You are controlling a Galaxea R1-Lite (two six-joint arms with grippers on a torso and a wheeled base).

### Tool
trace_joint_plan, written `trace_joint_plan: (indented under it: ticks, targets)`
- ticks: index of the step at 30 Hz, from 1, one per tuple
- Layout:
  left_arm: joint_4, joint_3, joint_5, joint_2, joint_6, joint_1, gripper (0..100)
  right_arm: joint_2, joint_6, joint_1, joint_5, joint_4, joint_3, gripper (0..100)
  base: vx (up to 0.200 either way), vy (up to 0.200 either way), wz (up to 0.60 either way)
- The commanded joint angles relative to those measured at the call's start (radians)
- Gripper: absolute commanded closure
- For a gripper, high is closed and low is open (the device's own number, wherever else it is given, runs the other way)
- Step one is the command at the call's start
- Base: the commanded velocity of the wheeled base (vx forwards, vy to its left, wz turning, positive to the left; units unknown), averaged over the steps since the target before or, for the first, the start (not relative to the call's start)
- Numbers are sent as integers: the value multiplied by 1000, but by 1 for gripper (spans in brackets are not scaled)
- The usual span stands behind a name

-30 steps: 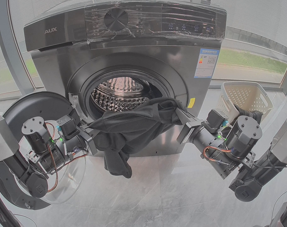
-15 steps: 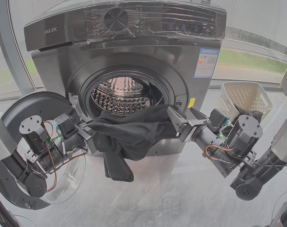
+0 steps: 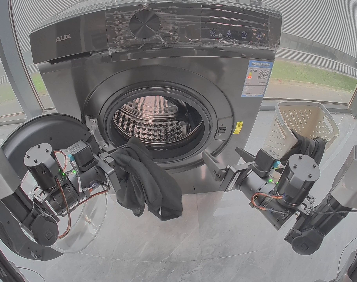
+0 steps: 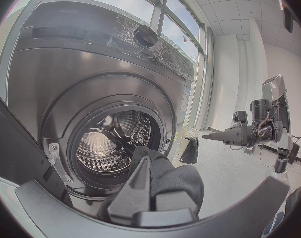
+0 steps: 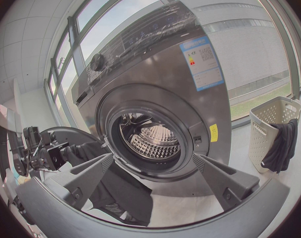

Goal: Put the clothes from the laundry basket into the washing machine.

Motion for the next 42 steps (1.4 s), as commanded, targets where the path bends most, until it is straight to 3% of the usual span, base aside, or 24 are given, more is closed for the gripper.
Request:
trace_joint_plan:
  ticks: [1,7,13,21,24,32,42]
  targets:
    - [-7,3,0,0,0,-5,100,23,-2,17,4,-1,21,0,0,0,0]
    - [-7,4,0,1,2,-5,100,99,-17,21,47,1,10,0,0,0,0]
    - [-7,6,2,3,2,-13,100,129,-70,43,123,1,14,0,0,0,0]
    - [-7,-2,5,15,3,-14,100,201,-139,84,186,2,10,0,0,0,0]
    - [-7,-4,6,15,2,-14,100,229,-162,86,197,7,-9,0,0,0,0]
    - [-7,-8,8,18,-1,-14,100,281,-165,117,225,13,-74,0,0,0,0]
    - [-7,-16,11,29,-3,-14,100,355,-169,156,225,45,-168,0,0,0,0]
